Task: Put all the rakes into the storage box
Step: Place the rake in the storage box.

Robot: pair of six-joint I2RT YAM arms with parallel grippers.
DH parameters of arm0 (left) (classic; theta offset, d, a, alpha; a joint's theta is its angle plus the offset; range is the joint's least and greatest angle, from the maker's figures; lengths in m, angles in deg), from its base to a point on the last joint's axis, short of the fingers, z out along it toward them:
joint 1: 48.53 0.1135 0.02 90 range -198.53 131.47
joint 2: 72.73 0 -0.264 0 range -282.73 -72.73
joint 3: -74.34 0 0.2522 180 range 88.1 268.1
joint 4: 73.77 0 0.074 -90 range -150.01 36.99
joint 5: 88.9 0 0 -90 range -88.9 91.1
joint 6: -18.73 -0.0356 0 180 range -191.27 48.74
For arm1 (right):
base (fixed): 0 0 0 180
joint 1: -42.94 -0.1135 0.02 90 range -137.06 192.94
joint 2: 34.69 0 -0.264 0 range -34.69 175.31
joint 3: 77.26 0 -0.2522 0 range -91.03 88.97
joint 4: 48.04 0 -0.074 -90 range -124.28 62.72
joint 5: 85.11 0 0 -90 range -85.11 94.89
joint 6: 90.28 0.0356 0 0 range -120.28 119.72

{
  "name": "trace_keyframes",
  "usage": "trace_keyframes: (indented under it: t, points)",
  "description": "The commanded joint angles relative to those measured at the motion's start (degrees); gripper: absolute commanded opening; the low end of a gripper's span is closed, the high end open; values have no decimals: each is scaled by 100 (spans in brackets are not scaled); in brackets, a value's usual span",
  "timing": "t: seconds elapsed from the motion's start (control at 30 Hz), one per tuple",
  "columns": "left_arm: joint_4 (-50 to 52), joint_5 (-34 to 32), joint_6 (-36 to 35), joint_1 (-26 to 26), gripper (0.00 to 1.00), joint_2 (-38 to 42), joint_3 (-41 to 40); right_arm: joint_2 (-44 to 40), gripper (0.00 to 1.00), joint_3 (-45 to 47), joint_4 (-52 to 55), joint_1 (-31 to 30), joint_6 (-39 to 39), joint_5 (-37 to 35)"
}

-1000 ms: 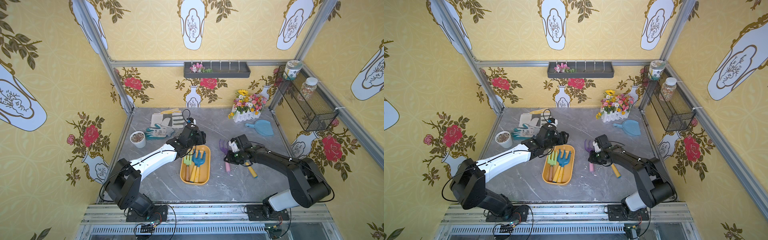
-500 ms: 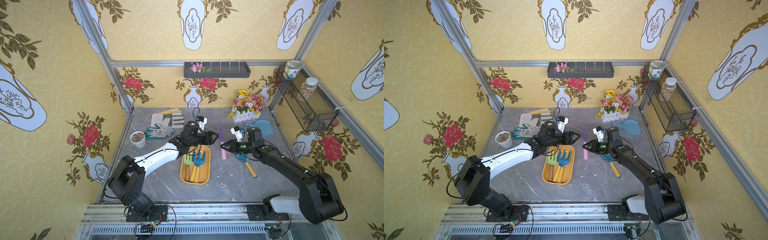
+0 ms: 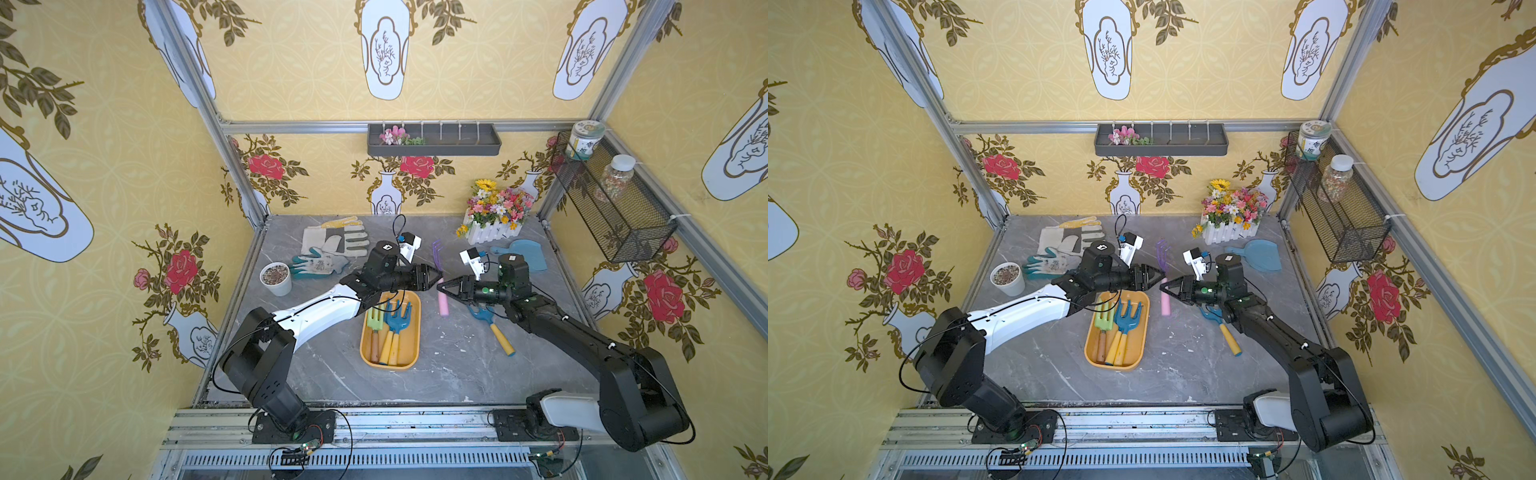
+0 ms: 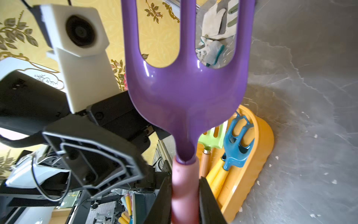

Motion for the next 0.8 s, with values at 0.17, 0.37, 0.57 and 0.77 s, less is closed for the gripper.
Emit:
trace_keyframes:
  t: [0.17,0.37,0.57,0.77]
  points:
    - [-361,251,63,6,56,-115,14,149,11,384,-2519,-4,1432,653]
    - [-419,320,80,6,49,-195,68,167,11,407,-2854,-94,1593,763]
    - [-504,382,113,32,10,-221,60,189,12,342,-2793,-143,1542,747]
    - [-315,275,53,76,0,-137,-33,256,16,311,-2715,-146,1514,705]
